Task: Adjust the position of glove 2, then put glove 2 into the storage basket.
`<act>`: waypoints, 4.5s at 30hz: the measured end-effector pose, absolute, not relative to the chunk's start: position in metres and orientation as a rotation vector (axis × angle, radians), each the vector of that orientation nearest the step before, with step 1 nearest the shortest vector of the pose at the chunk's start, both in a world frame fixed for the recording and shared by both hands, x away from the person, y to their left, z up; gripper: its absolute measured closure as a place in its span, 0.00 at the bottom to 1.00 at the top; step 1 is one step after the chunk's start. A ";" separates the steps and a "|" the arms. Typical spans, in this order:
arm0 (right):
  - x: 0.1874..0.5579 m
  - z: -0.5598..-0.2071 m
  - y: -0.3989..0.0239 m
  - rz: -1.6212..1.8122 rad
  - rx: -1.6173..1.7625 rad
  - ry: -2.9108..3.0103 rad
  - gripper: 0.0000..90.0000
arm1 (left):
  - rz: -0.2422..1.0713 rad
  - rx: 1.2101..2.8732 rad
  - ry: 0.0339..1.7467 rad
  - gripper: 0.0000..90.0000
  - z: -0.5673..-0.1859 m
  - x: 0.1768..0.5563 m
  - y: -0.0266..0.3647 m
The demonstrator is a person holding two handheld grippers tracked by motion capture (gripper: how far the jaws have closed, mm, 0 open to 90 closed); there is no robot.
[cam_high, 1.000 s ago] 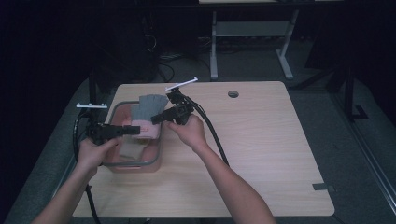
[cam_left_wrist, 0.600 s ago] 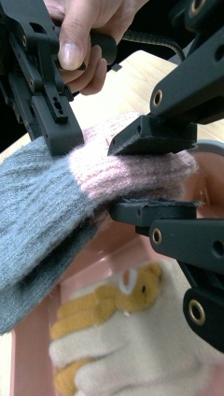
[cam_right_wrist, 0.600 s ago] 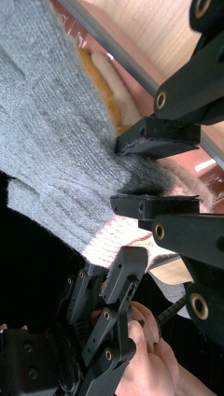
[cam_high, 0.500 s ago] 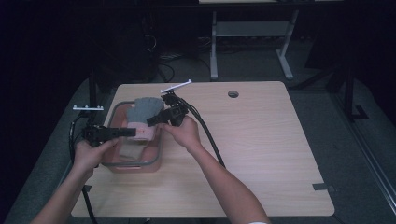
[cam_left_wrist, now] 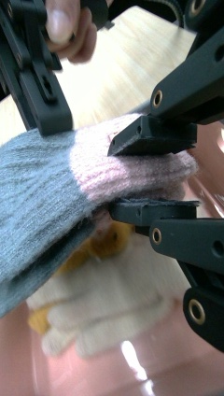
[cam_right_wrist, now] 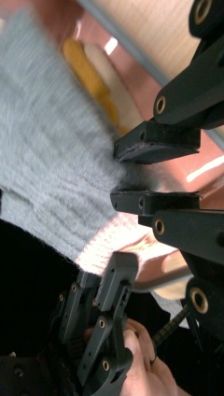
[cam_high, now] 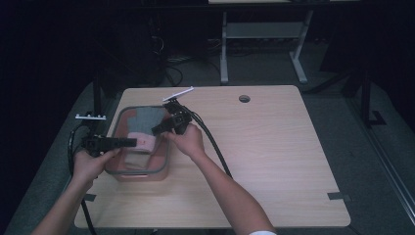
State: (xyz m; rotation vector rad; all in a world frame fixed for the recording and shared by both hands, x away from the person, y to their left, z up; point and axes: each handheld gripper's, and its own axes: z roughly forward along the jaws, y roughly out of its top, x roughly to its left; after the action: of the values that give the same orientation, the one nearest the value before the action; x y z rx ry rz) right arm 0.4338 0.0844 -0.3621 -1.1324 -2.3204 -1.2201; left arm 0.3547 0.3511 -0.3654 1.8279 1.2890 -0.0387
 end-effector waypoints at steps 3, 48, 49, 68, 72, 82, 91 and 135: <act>0.435 -0.363 0.083 -1.201 -1.138 -2.342 0.83 | -0.033 1.848 1.327 0.77 -0.371 0.356 0.354; 0.426 -0.346 0.031 -1.251 -1.196 -2.363 0.67 | 0.233 2.019 1.354 0.57 -0.343 0.363 0.331; 0.426 -0.345 0.029 -1.254 -1.204 -2.355 0.67 | 0.234 2.021 1.350 0.57 -0.343 0.363 0.330; 0.420 -0.339 -0.005 -1.265 -1.270 -2.387 0.60 | 0.244 2.015 1.282 0.50 -0.329 0.364 0.305; 0.418 -0.339 -0.014 -1.250 -1.293 -2.385 0.58 | 0.238 2.025 1.261 0.49 -0.327 0.364 0.296; 0.415 -0.340 -0.036 -1.267 -1.353 -2.374 0.55 | 0.234 2.040 1.233 0.47 -0.325 0.364 0.282; 0.410 -0.342 -0.054 -1.260 -1.407 -2.369 0.51 | 0.226 2.040 1.204 0.42 -0.326 0.363 0.271; 0.391 -0.365 -0.139 -1.266 -1.622 -2.275 0.43 | 0.147 2.115 1.043 0.34 -0.335 0.358 0.191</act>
State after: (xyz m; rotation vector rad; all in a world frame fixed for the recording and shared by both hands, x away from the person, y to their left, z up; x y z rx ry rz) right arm 0.3912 -0.1389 -0.3650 -1.6216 -2.2755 -1.2655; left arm 0.3584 0.1914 -0.3355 2.1152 1.0432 0.1473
